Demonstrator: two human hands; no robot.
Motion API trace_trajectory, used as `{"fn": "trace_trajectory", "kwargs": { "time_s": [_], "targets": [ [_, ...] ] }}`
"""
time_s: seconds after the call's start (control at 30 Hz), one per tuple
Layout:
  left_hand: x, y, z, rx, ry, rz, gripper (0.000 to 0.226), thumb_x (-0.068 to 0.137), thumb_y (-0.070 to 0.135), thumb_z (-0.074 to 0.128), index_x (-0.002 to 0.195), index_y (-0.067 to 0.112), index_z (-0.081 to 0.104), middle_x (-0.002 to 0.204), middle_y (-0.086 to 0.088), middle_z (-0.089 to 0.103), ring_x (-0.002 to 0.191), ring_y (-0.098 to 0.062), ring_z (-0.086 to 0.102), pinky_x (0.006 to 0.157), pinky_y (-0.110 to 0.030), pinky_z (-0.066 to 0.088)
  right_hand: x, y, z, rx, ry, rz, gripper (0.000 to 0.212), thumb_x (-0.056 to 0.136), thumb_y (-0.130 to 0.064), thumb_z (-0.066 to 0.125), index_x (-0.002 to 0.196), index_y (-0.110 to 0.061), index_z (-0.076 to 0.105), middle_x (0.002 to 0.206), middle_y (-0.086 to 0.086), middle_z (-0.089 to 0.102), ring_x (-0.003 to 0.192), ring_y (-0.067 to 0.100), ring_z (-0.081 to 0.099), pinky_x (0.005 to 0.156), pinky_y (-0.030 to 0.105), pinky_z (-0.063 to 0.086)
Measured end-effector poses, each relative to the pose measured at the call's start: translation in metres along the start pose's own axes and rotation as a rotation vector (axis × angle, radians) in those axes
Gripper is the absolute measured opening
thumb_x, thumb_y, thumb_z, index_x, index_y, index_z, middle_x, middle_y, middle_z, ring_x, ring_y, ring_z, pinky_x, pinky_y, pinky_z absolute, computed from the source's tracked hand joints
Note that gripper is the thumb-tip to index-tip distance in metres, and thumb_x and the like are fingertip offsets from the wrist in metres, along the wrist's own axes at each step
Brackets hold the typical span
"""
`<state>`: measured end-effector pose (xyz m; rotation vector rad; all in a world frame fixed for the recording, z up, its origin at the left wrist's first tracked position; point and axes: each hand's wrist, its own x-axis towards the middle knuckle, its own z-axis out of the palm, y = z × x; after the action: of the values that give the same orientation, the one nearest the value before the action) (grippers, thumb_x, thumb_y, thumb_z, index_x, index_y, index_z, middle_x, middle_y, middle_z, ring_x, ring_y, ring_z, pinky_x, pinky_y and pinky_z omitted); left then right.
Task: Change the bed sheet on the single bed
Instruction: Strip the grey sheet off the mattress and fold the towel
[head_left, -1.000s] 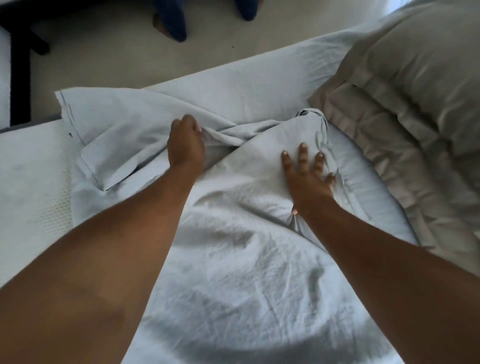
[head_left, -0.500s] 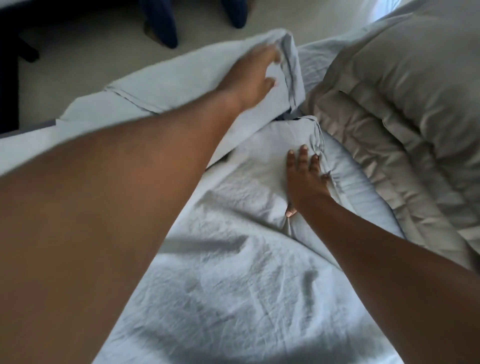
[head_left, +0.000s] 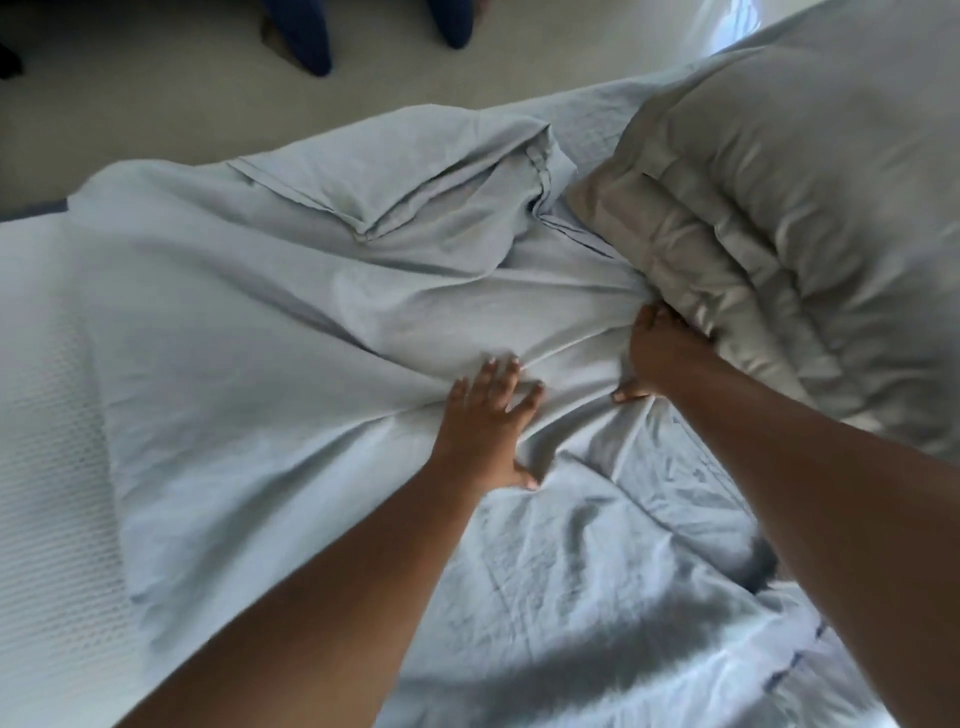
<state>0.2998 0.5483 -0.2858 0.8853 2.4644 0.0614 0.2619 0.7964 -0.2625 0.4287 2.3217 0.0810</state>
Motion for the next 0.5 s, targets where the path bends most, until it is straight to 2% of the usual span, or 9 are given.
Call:
{"fn": "trace_trajectory", "kwargs": {
  "time_s": [0.07, 0.13, 0.2, 0.27, 0.33, 0.4, 0.5],
  "targets": [
    [-0.006, 0.014, 0.01, 0.038, 0.014, 0.025, 0.14, 0.047, 0.073, 0.082, 0.159, 0.031, 0.011, 0.168, -0.008, -0.007, 0.153, -0.037, -0.006, 0.119, -0.063, 0.009, 0.001, 0.017, 0.005, -0.015, -0.031, 0.026, 0.156, 0.061, -0.062, 0.089, 0.155, 0.004, -0.017, 0.166, 0.026, -0.001, 0.152, 0.042, 0.018, 0.12, 0.053, 0.025],
    [-0.01, 0.03, 0.018, 0.055, 0.009, 0.044, 0.147, 0.043, 0.074, 0.083, 0.16, 0.028, 0.005, 0.168, -0.01, -0.009, 0.153, -0.038, -0.01, 0.118, -0.066, 0.004, -0.006, 0.026, 0.013, -0.003, 0.038, 0.009, 0.15, 0.064, -0.058, 0.089, 0.156, 0.006, -0.01, 0.163, 0.031, 0.009, 0.148, 0.045, 0.026, 0.12, 0.05, 0.028],
    [-0.013, 0.047, 0.025, 0.062, 0.013, 0.037, 0.152, 0.04, 0.073, 0.084, 0.16, 0.026, 0.003, 0.168, -0.011, -0.008, 0.153, -0.04, -0.009, 0.117, -0.068, 0.005, -0.024, 0.022, 0.032, 0.016, 0.251, -0.151, 0.118, 0.077, -0.042, 0.085, 0.156, 0.009, 0.013, 0.156, 0.035, 0.027, 0.143, 0.046, 0.036, 0.119, 0.05, 0.032],
    [-0.014, 0.061, 0.03, 0.071, 0.018, 0.041, 0.154, 0.037, 0.071, 0.085, 0.16, 0.027, 0.005, 0.168, -0.011, -0.006, 0.153, -0.041, -0.006, 0.116, -0.07, 0.007, -0.047, 0.007, 0.067, 0.085, 0.527, -0.323, 0.086, 0.082, -0.032, 0.076, 0.146, 0.012, 0.04, 0.148, 0.039, 0.039, 0.137, 0.051, 0.044, 0.113, 0.054, 0.04],
    [-0.017, 0.071, 0.035, 0.072, 0.008, 0.04, 0.154, 0.038, 0.07, 0.086, 0.16, 0.025, 0.006, 0.168, -0.011, -0.006, 0.153, -0.039, -0.007, 0.115, -0.071, 0.008, -0.075, -0.007, 0.113, 0.124, 0.635, -0.42, 0.07, 0.084, -0.031, 0.067, 0.141, 0.005, 0.05, 0.146, 0.034, 0.047, 0.136, 0.049, 0.045, 0.109, 0.055, 0.044],
    [-0.024, 0.081, 0.04, 0.077, 0.005, 0.032, 0.155, 0.037, 0.07, 0.086, 0.16, 0.024, 0.005, 0.168, -0.01, -0.003, 0.154, -0.039, -0.004, 0.114, -0.072, 0.01, -0.102, -0.005, 0.152, 0.125, 0.563, -0.405, 0.071, 0.088, -0.036, 0.064, 0.148, -0.003, 0.045, 0.154, 0.026, 0.042, 0.143, 0.045, 0.039, 0.11, 0.057, 0.042],
    [-0.036, 0.102, 0.049, 0.077, 0.012, 0.036, 0.151, 0.036, 0.07, 0.087, 0.159, 0.029, 0.011, 0.168, -0.011, -0.002, 0.153, -0.041, -0.004, 0.112, -0.074, 0.008, -0.123, 0.024, 0.181, 0.074, 0.353, -0.308, 0.1, 0.077, -0.068, 0.058, 0.158, -0.015, 0.032, 0.166, 0.018, 0.02, 0.15, 0.043, 0.026, 0.106, 0.068, 0.034]
  ]
}}
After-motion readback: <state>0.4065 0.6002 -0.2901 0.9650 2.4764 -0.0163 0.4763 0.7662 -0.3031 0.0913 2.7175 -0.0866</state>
